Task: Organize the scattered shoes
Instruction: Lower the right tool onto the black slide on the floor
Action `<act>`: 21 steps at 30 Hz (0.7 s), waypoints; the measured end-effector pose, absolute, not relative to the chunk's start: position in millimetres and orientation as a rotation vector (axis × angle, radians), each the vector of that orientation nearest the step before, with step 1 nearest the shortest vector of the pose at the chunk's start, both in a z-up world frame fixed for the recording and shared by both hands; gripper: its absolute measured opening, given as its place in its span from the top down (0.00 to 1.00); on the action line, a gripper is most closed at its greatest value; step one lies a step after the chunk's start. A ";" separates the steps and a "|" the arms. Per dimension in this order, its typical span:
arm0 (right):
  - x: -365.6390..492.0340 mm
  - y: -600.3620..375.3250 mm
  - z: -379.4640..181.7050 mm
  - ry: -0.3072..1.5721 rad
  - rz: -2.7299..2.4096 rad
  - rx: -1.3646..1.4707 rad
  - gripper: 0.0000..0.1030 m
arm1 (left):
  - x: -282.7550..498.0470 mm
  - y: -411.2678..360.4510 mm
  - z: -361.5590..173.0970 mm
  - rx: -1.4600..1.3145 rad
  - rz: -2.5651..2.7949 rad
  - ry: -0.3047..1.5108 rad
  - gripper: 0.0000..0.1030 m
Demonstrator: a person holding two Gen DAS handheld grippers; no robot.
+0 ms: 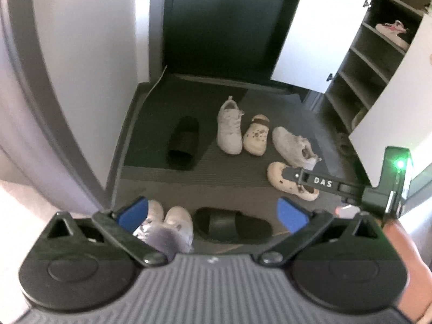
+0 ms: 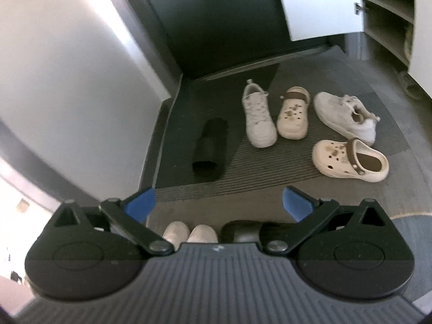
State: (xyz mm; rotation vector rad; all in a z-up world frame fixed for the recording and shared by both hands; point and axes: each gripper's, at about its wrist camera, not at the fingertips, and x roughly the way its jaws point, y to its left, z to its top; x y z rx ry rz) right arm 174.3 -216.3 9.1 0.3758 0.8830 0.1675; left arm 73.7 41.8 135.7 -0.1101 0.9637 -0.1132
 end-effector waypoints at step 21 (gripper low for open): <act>168.1 -186.9 -0.2 0.883 0.287 -0.136 0.00 | 64.2 43.5 101.6 0.085 -0.222 0.664 0.00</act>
